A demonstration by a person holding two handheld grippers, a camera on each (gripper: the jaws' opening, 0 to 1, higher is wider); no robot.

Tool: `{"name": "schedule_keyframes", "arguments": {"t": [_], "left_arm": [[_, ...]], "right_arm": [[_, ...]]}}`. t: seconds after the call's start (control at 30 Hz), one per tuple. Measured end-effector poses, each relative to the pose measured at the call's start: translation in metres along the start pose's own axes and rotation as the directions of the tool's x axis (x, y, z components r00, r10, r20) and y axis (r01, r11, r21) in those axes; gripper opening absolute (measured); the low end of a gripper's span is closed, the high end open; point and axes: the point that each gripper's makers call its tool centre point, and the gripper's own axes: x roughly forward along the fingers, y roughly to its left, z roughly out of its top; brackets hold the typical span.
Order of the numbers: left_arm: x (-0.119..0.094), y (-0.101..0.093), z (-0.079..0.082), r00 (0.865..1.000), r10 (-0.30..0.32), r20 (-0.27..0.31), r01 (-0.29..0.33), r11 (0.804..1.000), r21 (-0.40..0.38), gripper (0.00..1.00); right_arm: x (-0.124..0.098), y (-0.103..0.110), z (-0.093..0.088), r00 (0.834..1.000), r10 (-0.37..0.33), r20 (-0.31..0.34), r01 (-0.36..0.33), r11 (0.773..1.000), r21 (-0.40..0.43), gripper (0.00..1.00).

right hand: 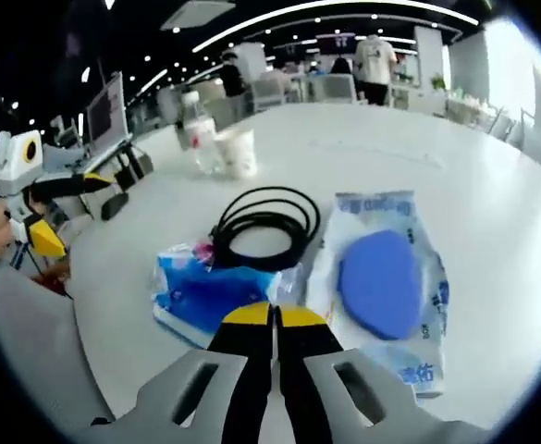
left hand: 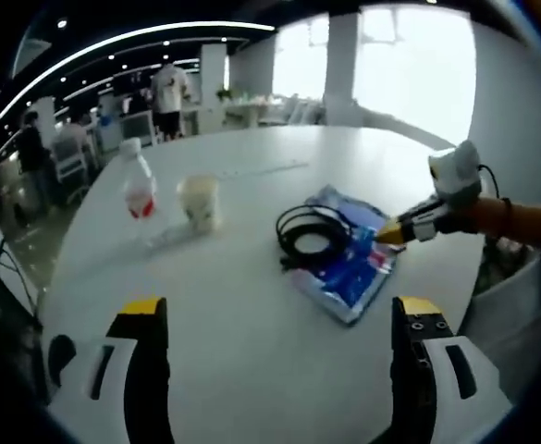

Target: Arrange the tabletop items into an orderly group along one side of the table until the central work area is clear of visible clutter.

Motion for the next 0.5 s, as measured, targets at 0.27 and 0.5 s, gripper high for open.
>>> {"name": "schedule_keyframes", "arguments": {"t": [0.27,0.5], "left_arm": [[-0.003,-0.004,0.004,1.0,-0.001,0.025,0.001,1.0,-0.014,0.97],[-0.004,-0.003,0.003,1.0,0.007,0.021,-0.007,1.0,-0.005,0.96]], "right_arm": [[-0.015,0.006,0.006,1.0,0.014,0.011,-0.014,0.999,0.046,0.01],[-0.031,0.007,0.012,1.0,0.004,0.026,-0.005,0.998,0.055,0.01]]}}
